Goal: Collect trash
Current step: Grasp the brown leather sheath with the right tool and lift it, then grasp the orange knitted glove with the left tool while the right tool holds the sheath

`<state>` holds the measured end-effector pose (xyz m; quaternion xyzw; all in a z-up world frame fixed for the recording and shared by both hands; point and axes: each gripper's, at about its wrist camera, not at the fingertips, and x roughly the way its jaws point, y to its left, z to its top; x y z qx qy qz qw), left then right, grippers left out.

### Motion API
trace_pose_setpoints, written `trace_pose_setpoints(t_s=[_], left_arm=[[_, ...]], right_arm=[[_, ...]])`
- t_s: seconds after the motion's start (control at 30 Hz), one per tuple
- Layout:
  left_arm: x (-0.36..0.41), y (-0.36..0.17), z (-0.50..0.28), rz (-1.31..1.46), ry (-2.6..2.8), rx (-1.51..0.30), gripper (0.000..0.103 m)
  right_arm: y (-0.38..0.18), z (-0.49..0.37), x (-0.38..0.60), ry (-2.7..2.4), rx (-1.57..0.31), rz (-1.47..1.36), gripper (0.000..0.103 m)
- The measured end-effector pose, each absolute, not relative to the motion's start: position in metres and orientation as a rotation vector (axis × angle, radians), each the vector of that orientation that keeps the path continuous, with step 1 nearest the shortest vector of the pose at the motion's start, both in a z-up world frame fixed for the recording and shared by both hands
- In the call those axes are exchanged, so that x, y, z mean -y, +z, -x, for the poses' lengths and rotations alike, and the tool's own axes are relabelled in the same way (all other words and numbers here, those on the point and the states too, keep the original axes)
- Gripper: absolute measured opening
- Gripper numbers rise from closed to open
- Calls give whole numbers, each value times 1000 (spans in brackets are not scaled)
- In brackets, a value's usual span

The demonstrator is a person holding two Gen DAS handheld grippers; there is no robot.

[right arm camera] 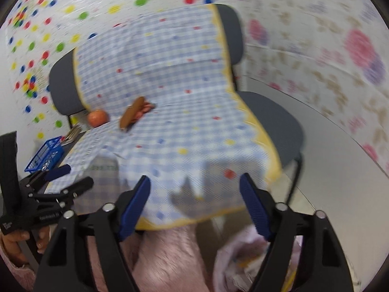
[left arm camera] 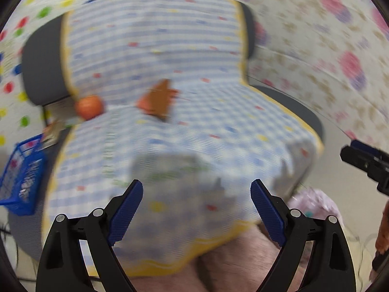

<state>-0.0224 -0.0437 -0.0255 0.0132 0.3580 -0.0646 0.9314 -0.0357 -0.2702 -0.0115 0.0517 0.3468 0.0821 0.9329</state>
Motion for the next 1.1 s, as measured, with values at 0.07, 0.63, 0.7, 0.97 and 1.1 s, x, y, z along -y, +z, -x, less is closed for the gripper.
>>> trace_pose_setpoints(t_s=[0.07,0.63,0.7,0.97,1.1], left_arm=[[19,-23,15,-5,-56,-720,89],[-67,-32,-33,109,83,-793,90],[-71,-31,-36,117,75,-797,90],[-83,-31,-51,128,93,-791,90],[-83,-36,-66,106,103,-804,90]], right_arm=[[-11,17,250,217,-714,-93,56],[-33,-128,118,410,-785,-48,55],[-41,-151,106,422,-816,-68,44],[-69,-216,98,415,-930,-230,42],[-79,-230,100,419,-974,-308,33]])
